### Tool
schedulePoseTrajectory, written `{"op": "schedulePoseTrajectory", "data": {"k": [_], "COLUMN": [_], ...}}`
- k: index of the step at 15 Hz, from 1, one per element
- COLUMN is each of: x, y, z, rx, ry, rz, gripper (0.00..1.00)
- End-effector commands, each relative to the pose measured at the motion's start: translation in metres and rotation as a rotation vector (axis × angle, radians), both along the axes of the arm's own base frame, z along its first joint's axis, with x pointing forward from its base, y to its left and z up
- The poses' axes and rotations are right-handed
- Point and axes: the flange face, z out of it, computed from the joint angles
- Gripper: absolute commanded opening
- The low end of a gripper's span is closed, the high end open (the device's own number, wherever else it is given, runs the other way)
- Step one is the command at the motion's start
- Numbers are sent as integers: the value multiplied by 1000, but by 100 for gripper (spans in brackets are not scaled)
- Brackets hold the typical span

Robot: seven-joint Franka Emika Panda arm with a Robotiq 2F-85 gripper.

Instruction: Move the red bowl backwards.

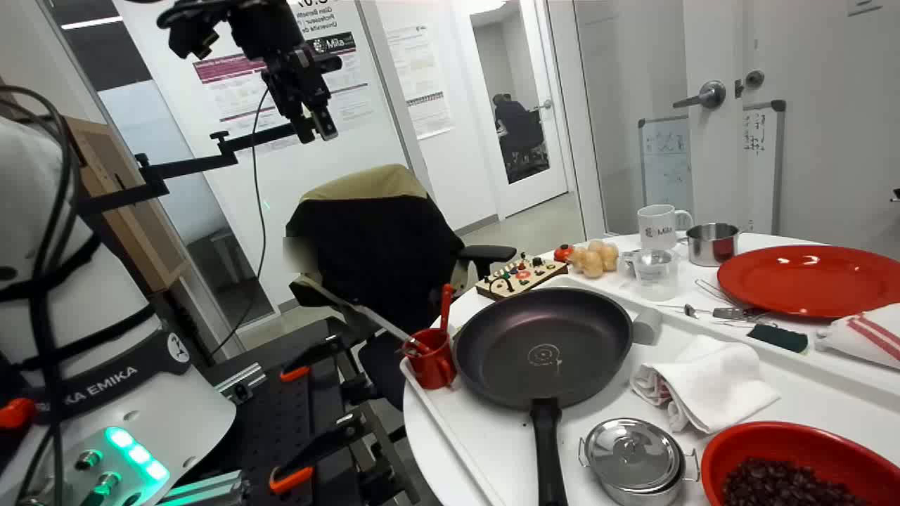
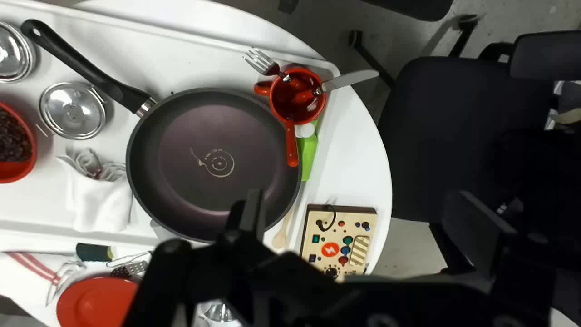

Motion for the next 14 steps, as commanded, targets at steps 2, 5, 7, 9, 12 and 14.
{"op": "schedulePoseTrajectory", "data": {"k": [2, 5, 7, 9, 12, 14], "x": [-1, -1, -1, -1, 0, 4], "y": [-1, -1, -1, -1, -1, -2], "z": [-6, -8, -8, -8, -8, -8], "rx": [-5, -6, -6, -6, -9, -16], "ry": [17, 22, 22, 22, 18, 13], "rz": [-1, -1, -1, -1, -1, -3], "gripper": [100, 100, 100, 100, 100, 100]}}
